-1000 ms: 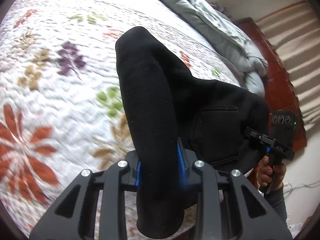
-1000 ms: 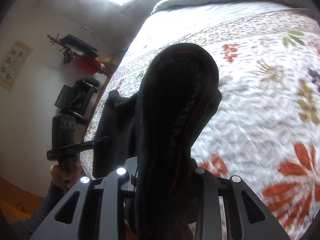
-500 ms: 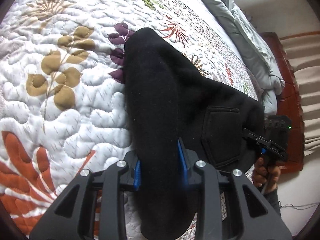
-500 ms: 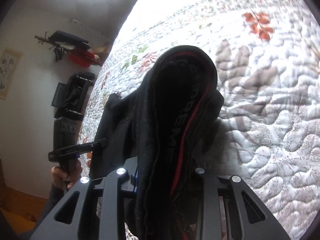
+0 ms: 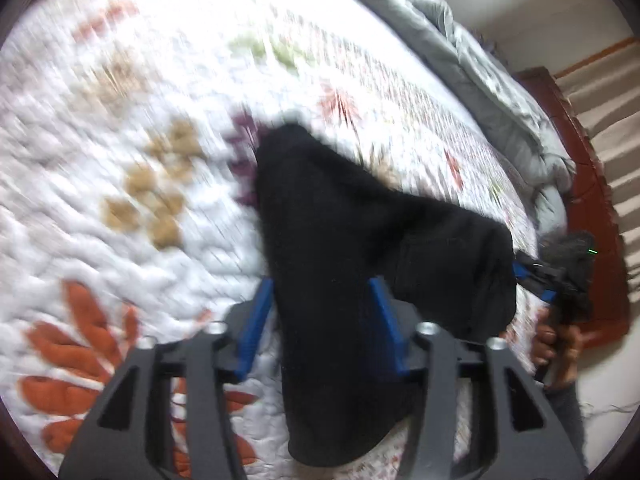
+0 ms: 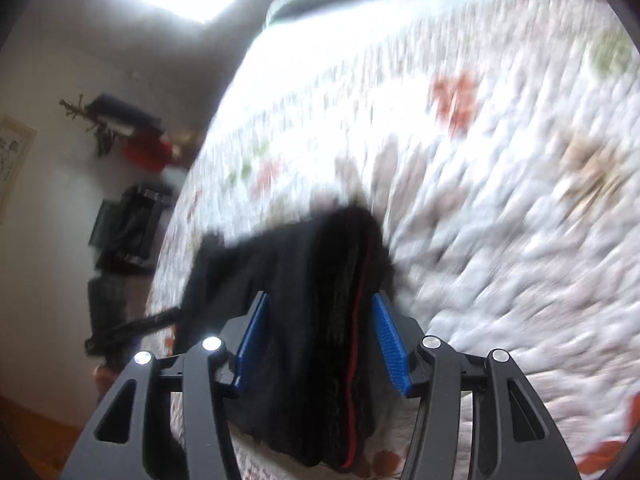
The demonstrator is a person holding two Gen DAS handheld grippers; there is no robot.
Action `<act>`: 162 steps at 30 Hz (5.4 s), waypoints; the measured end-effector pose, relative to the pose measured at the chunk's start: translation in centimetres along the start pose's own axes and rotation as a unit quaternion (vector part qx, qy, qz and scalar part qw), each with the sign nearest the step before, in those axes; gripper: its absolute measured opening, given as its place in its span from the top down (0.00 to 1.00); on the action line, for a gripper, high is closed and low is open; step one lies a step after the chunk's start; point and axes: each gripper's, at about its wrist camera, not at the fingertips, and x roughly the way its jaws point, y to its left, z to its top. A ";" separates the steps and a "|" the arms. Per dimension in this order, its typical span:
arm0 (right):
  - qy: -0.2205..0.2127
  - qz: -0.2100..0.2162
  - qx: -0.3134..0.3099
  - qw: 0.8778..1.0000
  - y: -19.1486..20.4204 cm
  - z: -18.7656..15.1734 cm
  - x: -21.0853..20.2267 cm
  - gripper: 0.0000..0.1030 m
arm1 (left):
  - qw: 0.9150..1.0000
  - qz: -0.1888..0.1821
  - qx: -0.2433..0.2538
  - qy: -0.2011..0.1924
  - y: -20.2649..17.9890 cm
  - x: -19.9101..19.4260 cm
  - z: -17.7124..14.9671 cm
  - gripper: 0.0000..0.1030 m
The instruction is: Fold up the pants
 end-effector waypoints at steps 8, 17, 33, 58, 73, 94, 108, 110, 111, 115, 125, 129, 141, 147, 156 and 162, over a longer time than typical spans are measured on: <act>0.020 0.023 -0.008 0.999 3.2 1.4 4.2 0.57 | 0.991 0.100 0.035 -0.079 -3.1 -1.2 2.3 0.20; 0.038 0.021 0.059 0.997 -3.2 0.3 7.7 1.00 | 0.985 0.168 0.017 -0.020 0.2 5.1 2.4 0.26; 0.035 0.060 0.006 0.998 0.6 -8.9 2.2 0.90 | 0.981 0.156 0.095 -0.065 -2.5 -2.2 -10.3 0.18; -0.167 -0.156 -0.044 0.973 14.1 -27.6 -17.9 0.05 | 0.956 0.174 0.114 -0.208 -8.3 -23.0 -27.1 0.03; -0.252 -0.274 -0.111 0.922 24.7 -38.1 -25.1 0.04 | 0.929 0.216 0.171 -0.248 -15.5 -29.6 -38.0 0.03; -0.245 -0.289 -0.144 0.914 26.4 -39.9 -23.7 0.04 | 0.939 0.180 0.161 -0.244 -17.0 -29.7 -39.5 0.03; -0.236 -0.285 -0.150 0.917 26.1 -38.6 -22.4 0.04 | 0.941 0.193 0.149 -0.236 -16.6 -28.8 -38.1 0.03; -0.234 -0.284 -0.152 0.917 26.1 -38.4 -22.2 0.04 | 0.940 0.197 0.147 -0.236 -16.6 -28.6 -38.0 0.03; -0.233 -0.284 -0.152 0.918 26.0 -38.2 -22.0 0.04 | 0.940 0.199 0.146 -0.236 -16.5 -28.6 -37.9 0.03; -0.224 -0.284 -0.153 0.920 25.8 -37.8 -21.3 0.04 | 0.940 0.204 0.142 -0.233 -16.2 -28.4 -37.4 0.03; -0.212 -0.284 -0.152 0.923 25.3 -36.8 -20.3 0.04 | 0.940 0.203 0.139 -0.236 -16.1 -28.0 -36.4 0.03; -0.210 -0.282 -0.149 0.924 25.2 -36.4 -20.0 0.04 | 0.941 0.201 0.133 -0.237 -15.9 -27.9 -35.9 0.03; -0.205 -0.281 -0.155 0.925 25.4 -34.8 -19.0 0.04 | 0.941 0.207 0.124 -0.237 -15.4 -27.7 -34.5 0.03; -0.203 -0.279 -0.156 0.925 25.3 -34.4 -18.5 0.04 | 0.941 0.212 0.119 -0.234 -15.1 -27.3 -33.8 0.03; -0.202 -0.282 -0.153 0.925 25.0 -34.3 -18.3 0.04 | 0.942 0.215 0.119 -0.229 -14.9 -26.9 -33.7 0.03; -0.203 -0.282 -0.153 0.925 25.0 -34.5 -18.3 0.04 | 0.942 0.216 0.119 -0.228 -14.9 -26.9 -33.8 0.03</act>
